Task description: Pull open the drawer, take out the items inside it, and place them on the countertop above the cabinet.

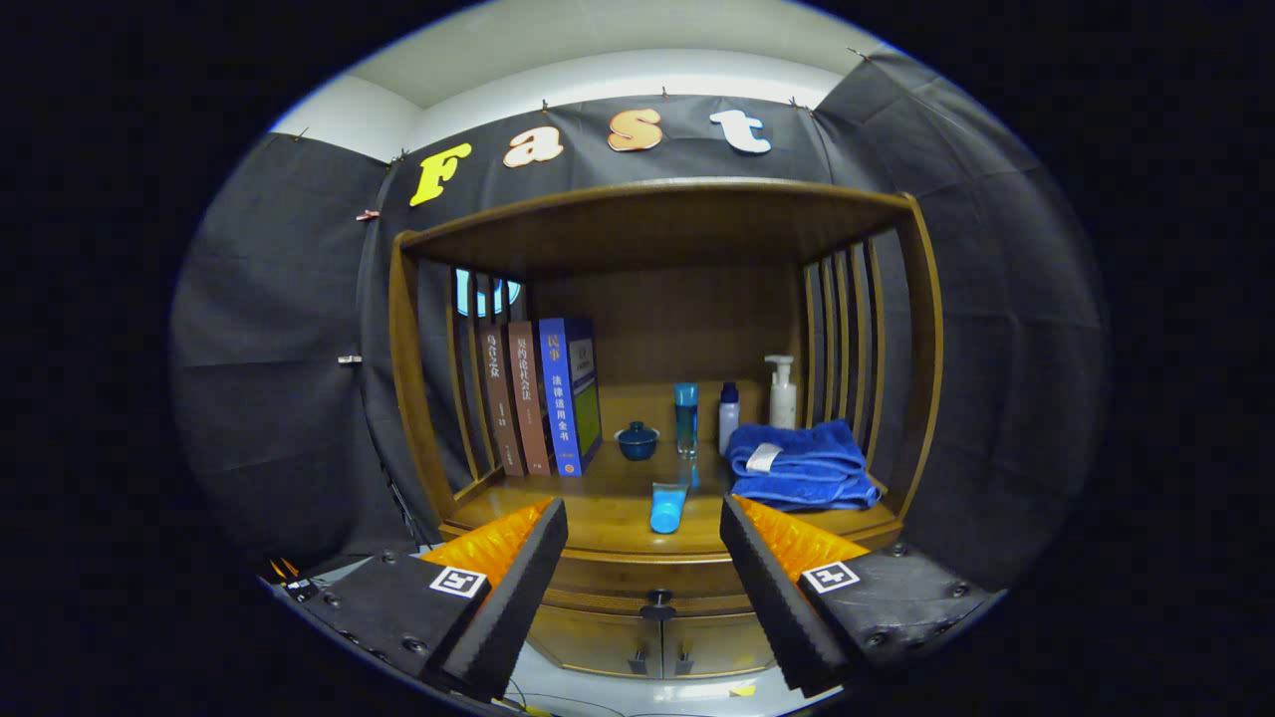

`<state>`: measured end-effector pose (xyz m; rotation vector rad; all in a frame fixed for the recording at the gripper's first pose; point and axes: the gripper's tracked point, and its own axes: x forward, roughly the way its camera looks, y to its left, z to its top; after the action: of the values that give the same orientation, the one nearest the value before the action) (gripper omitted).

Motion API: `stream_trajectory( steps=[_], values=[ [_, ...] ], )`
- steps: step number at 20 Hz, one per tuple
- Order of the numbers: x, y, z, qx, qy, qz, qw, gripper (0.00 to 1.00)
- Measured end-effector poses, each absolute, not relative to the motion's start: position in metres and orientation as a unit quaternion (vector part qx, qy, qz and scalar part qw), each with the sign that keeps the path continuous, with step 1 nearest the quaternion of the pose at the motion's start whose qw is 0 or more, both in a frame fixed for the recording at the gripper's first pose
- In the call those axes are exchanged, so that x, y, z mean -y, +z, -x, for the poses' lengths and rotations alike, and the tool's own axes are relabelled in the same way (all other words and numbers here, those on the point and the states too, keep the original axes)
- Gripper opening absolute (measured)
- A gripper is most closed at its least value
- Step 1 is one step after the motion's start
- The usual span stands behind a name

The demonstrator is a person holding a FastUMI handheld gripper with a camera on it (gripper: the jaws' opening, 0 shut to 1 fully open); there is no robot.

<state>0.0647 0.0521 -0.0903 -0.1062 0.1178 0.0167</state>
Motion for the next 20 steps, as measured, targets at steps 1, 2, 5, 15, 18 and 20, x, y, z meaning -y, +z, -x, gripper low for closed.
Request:
stream_trajectory(
  steps=[1, 2, 5, 15, 18, 20],
  values=[
    [-0.057, -0.08, -0.06, -0.055, 0.015, 0.057, 0.997, 0.99],
    [-0.061, -0.071, -0.054, -0.051, 0.022, 0.06, 0.997, 0.99],
    [-0.078, -0.05, -0.04, -0.044, 0.047, 0.061, 0.996, 0.99],
    [-0.07, -0.013, -0.019, -0.026, 0.051, 0.021, 0.998, 0.99],
    [-0.056, -0.012, -0.017, -0.027, 0.038, 0.013, 0.999, 0.99],
    [-0.049, -0.011, -0.016, -0.031, 0.031, 0.017, 0.999, 0.99]
  ],
)
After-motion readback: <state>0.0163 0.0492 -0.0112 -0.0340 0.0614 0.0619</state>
